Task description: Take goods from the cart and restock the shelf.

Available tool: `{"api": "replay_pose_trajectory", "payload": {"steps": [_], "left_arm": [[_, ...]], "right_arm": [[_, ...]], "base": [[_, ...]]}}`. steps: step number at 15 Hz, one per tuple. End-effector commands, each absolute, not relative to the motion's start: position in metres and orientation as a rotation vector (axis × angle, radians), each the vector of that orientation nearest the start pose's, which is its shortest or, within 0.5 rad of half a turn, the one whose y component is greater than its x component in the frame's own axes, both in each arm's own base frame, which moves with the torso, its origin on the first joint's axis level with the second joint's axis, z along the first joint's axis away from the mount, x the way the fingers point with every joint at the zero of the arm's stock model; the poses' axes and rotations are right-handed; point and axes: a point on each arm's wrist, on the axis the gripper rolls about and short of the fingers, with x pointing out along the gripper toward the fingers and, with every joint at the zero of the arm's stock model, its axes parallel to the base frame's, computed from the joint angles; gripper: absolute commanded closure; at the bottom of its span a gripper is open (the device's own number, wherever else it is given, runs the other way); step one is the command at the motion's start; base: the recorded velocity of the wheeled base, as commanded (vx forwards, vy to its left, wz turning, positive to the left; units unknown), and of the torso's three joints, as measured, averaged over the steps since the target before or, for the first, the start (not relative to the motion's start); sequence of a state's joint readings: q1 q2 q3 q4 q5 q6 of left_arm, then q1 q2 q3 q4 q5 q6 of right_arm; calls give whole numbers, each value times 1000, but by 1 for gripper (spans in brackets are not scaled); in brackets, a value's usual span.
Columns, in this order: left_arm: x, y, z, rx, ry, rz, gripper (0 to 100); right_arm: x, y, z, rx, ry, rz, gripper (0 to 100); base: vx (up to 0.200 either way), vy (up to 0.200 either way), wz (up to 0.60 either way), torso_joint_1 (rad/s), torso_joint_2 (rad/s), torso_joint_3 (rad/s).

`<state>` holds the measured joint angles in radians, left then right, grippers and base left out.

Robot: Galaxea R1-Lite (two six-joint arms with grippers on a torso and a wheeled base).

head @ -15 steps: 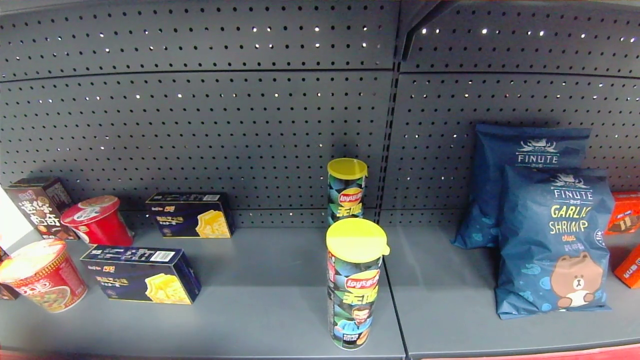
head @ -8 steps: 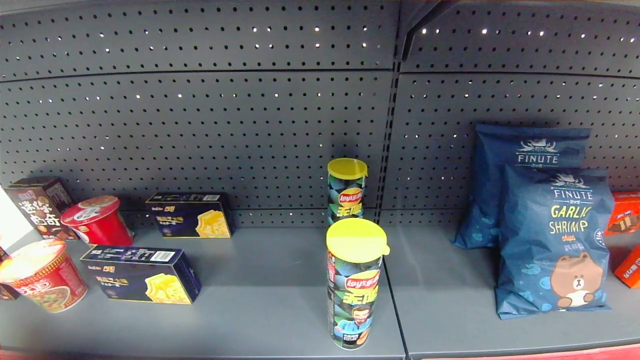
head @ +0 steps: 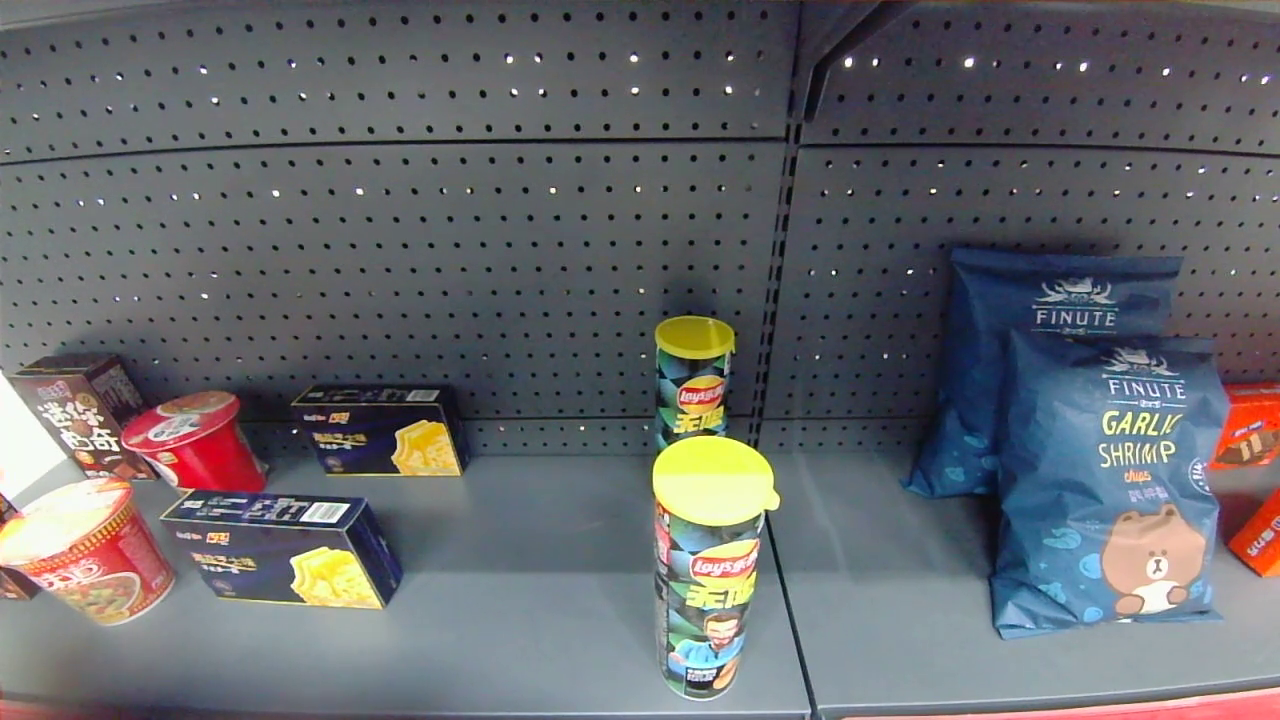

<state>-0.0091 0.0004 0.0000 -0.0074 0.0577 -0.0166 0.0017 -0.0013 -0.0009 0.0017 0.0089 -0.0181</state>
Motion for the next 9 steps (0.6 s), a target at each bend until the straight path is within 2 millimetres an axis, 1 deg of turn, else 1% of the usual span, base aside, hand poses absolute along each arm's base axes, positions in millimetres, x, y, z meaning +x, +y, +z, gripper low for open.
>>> {"api": "replay_pose_trajectory", "payload": {"steps": [1,9], "left_arm": [[-23,2,76,-17,-8,49,0],[-23,2,76,-17,-8,49,0]], "right_arm": [[-23,0,75,-18,1,11,0],[-23,0,75,-20,1,9,0]], "base": [[0,0,0,0,0,0],[0,0,0,0,0,0]]}}
